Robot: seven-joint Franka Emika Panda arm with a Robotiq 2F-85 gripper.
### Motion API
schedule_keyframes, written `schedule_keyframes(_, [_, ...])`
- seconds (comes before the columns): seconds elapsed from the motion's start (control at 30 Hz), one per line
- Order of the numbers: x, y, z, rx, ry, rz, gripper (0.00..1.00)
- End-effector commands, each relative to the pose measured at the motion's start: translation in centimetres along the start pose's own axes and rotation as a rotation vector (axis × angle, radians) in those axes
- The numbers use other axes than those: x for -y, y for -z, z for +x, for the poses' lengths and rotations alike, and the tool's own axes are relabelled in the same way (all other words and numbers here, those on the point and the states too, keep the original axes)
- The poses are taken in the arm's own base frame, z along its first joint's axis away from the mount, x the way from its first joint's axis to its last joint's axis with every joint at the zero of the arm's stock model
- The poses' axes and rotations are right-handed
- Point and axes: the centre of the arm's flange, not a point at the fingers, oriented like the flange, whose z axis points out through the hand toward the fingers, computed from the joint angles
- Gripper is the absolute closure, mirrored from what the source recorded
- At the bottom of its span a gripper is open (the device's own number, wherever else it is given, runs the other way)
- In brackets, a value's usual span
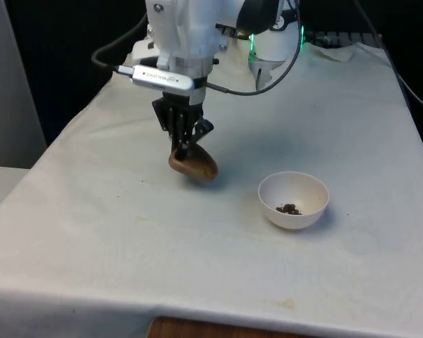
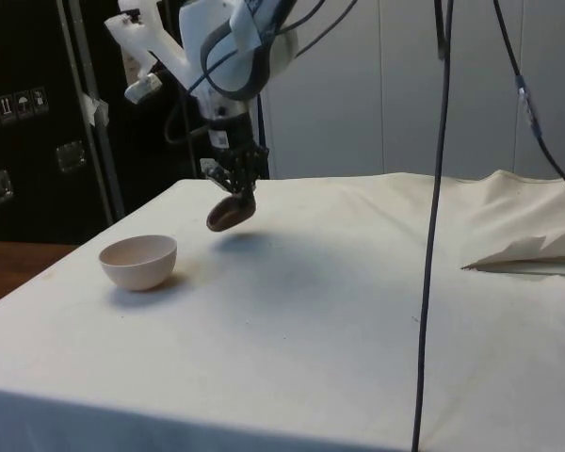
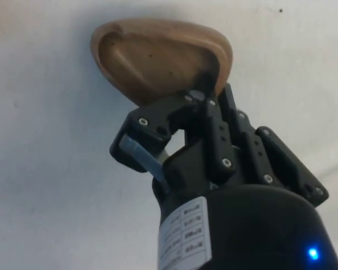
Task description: Pour the coffee beans from the cup into the bowl.
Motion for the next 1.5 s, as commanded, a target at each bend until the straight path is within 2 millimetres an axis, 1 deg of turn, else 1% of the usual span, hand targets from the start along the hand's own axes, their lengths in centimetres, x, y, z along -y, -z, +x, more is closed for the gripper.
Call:
schedule_keyframes(0.0, [-0.1,-0.3,0.0,-0.008,0.007,0.016,1.0])
schedule_keyframes(0.2, [-0.7,-1.6,0.3,-0.012,0.025,0.015,1.0])
schedule_keyframes(0.4, [-1.3,-2.8,0.7,-0.036,0.059,0.053,1.0])
schedule_keyframes(0.6, [-1.9,-2.9,0.8,-0.042,0.073,0.067,1.0])
schedule_keyframes(0.83, [-2.0,-3.0,0.9,-0.037,0.073,0.063,1.0])
schedule_keyframes(0.87, [-2.0,-3.0,0.9,-0.037,0.074,0.061,0.98])
schedule_keyframes(0.9, [-2.0,-3.0,0.9,-0.036,0.074,0.061,0.95])
schedule_keyframes(1.03, [-2.0,-3.0,0.9,-0.035,0.072,0.06,0.76])
schedule_keyframes(1.1, [-2.0,-3.0,0.9,-0.036,0.073,0.059,0.66])
schedule_keyframes(1.13, [-2.1,-3.0,0.9,-0.036,0.073,0.058,0.58])
schedule_keyframes(1.47, [-2.0,-3.0,0.9,-0.036,0.073,0.059,0.06])
